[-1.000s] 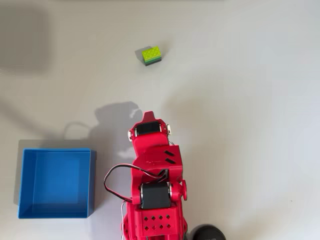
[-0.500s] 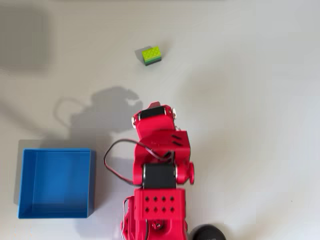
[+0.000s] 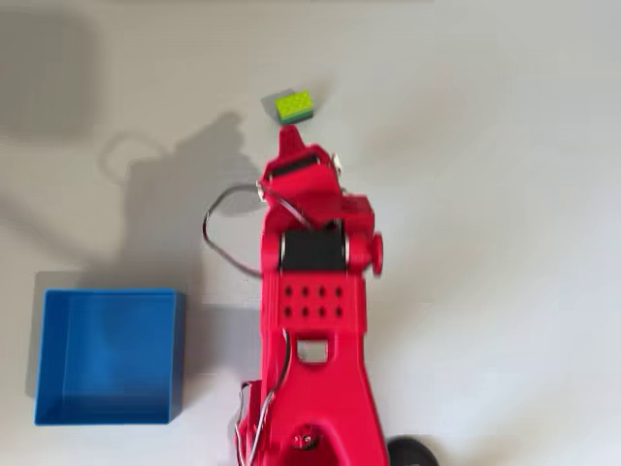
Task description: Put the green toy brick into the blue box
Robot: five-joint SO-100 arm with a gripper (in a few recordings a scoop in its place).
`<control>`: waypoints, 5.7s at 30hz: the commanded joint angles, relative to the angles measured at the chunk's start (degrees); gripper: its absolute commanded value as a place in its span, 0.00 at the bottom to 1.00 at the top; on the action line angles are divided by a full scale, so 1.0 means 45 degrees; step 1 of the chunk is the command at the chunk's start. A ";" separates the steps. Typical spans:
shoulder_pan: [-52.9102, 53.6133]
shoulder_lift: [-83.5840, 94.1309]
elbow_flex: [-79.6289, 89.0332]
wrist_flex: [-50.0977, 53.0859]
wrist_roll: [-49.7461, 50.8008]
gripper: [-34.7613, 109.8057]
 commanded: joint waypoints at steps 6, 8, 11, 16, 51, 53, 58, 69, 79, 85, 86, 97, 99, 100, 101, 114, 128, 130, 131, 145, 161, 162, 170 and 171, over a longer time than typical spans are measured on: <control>0.0488 -0.3105 -0.3457 -0.0215 -0.0293 0.46; 0.0566 -0.3809 -0.4023 -0.0215 -0.0234 0.46; 0.0664 -0.4785 -0.4844 -0.0176 -0.0039 0.46; 0.0703 -0.6133 -0.6348 0.0703 0.0508 0.46; -0.0332 -1.4082 -1.6035 0.6406 0.1387 0.44; -0.0352 -1.4434 -1.6309 0.6406 0.1328 0.43; -0.0488 -1.5215 -1.7109 0.6387 0.1367 0.41; -0.0723 -1.6289 -1.8164 0.5859 0.2227 0.25; -0.0723 -1.6133 -1.7461 0.5859 0.2734 0.24; -0.0801 -1.6074 -1.6914 0.5879 0.2715 0.24; -0.0820 -1.6055 -1.6797 0.5898 0.2773 0.24; -0.1387 -1.2813 -1.5742 0.6426 0.3301 0.24; -0.1582 -1.2129 -1.5410 0.6426 0.3379 0.24; -0.1680 -1.1797 -1.5234 0.6426 0.3437 0.24; -0.1777 -1.1465 -1.5059 0.6426 0.3457 0.24; -0.3750 -0.7734 -1.2266 0.6738 0.3535 0.24; -0.7773 -0.3945 -0.8418 0.6738 0.4531 0.24; -0.8477 -0.3516 -0.8008 0.6816 0.4687 0.24; -0.8828 -0.3340 -0.7852 0.6895 0.4785 0.24; -1.2695 -0.2754 -0.7461 0.9160 0.6973 0.24; -1.4512 -0.3027 -0.7402 1.0000 0.8105 0.24; -1.4590 -0.3047 -0.7363 0.9980 0.8086 0.24; -1.5391 -0.3105 -0.6348 0.8867 0.7422 0.24; -1.5449 -0.3105 -0.6152 0.8652 0.7324 0.24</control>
